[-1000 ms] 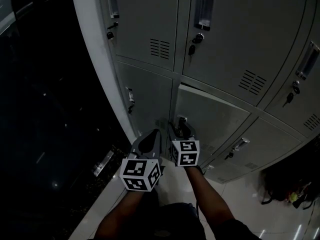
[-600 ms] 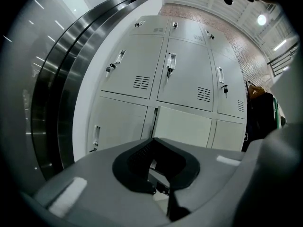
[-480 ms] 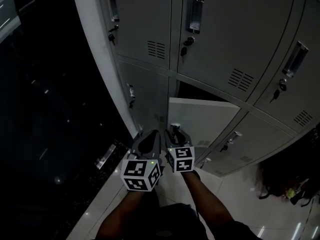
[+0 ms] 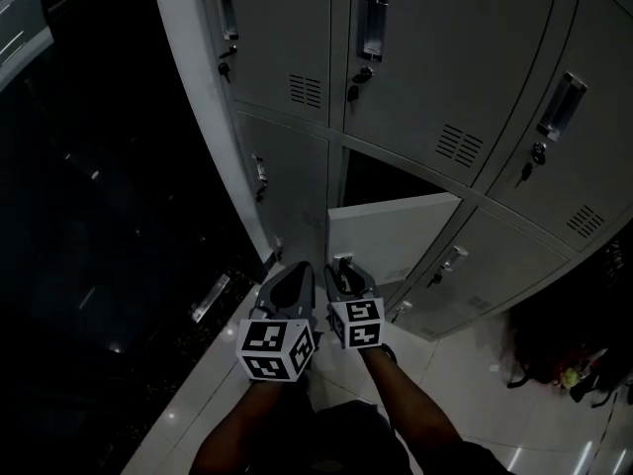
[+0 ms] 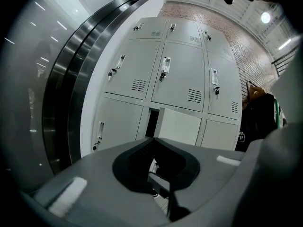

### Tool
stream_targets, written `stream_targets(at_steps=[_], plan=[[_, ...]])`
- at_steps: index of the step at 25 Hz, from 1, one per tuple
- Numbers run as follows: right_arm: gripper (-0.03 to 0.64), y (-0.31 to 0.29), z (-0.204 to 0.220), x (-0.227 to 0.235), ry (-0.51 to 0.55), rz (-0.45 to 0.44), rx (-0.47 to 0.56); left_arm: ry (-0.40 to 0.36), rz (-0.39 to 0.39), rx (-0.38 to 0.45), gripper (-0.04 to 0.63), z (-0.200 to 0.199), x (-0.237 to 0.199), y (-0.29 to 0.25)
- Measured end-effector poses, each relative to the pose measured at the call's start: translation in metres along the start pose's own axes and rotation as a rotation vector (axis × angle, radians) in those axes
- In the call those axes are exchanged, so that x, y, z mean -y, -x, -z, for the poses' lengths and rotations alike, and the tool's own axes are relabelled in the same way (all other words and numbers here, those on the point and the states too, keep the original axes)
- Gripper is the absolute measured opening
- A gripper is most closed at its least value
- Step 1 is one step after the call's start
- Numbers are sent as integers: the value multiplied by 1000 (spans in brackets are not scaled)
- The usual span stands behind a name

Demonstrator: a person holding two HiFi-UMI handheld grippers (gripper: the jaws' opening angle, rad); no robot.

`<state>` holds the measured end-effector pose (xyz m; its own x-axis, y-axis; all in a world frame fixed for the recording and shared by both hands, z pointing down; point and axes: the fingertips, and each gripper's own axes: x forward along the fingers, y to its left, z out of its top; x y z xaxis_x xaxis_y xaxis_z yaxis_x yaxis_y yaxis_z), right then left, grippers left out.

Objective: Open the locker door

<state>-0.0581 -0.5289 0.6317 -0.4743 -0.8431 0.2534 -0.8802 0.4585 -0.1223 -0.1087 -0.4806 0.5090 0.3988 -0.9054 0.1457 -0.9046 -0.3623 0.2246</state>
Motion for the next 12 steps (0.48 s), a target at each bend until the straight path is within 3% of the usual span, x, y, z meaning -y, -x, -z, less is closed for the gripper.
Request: stream_targets(at_steps=[12], plan=[[91,74,15,-8,31,-20,-51,6,3,-26,6,0,50,31]])
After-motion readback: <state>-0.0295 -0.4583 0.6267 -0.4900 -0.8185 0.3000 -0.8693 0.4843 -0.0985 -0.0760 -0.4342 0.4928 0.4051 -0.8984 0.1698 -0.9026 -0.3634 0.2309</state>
